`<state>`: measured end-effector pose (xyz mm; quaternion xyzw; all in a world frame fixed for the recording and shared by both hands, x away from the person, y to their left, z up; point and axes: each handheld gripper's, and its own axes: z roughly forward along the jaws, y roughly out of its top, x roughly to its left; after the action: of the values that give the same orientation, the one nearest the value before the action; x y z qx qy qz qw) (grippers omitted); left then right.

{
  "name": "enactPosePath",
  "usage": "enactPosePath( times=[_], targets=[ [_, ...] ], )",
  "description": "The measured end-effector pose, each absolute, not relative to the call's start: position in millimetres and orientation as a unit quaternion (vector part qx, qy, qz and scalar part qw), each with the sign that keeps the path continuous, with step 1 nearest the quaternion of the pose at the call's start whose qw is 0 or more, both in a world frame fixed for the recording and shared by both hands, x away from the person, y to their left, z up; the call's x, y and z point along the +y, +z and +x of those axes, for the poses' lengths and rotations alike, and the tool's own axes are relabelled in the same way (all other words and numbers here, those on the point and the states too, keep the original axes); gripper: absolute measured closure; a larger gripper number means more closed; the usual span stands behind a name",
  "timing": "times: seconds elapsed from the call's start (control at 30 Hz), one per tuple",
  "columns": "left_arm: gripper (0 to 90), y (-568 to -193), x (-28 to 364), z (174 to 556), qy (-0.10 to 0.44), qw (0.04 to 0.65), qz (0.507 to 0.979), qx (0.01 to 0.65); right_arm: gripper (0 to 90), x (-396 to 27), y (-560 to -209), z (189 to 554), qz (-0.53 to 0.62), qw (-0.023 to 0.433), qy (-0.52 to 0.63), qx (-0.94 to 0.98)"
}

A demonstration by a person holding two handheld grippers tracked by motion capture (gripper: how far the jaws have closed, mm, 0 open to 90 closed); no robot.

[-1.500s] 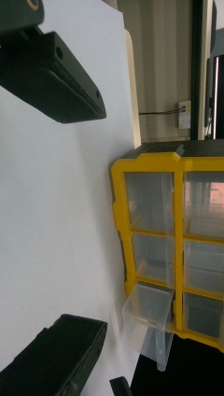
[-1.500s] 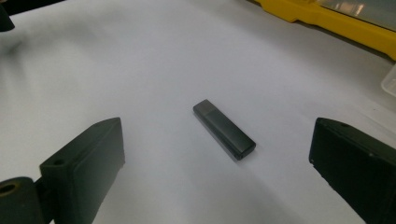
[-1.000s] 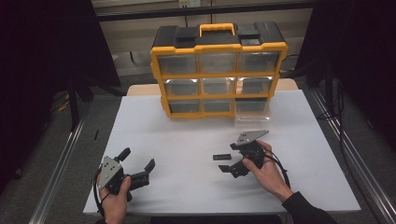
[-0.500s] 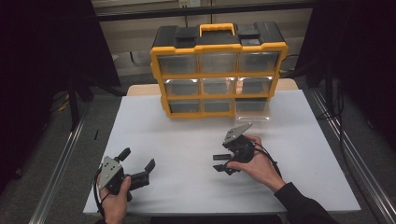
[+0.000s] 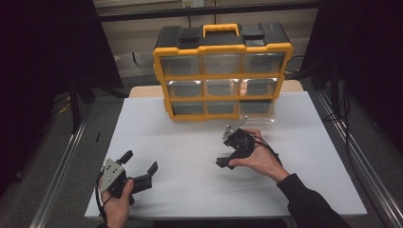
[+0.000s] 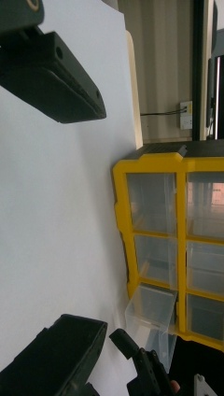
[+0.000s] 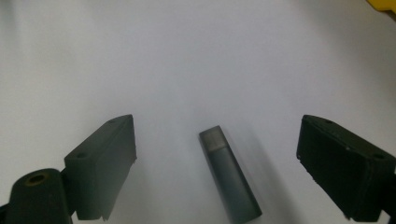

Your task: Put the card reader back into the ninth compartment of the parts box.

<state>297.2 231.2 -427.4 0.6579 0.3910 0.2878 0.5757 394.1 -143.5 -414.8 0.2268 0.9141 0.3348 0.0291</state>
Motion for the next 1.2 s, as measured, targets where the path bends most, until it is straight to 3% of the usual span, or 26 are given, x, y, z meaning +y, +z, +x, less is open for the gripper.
enactPosePath(
  times=[0.77,1.07,1.2],
  targets=[
    [1.5,-427.8,231.8,296.8,0.291,0.569,0.662,0.391,35.7,-138.9,-425.1,404.4,0.191,0.010,0.261,0.946],
    [1.5,-428.0,231.3,297.2,0.289,0.568,0.664,0.390,55.2,-141.6,-430.4,406.6,0.183,0.001,0.233,0.955],
    [1.5,-428.0,231.3,297.2,0.289,0.568,0.666,0.388,59.6,-142.8,-430.7,407.0,0.175,0.008,0.229,0.958]
  ],
)
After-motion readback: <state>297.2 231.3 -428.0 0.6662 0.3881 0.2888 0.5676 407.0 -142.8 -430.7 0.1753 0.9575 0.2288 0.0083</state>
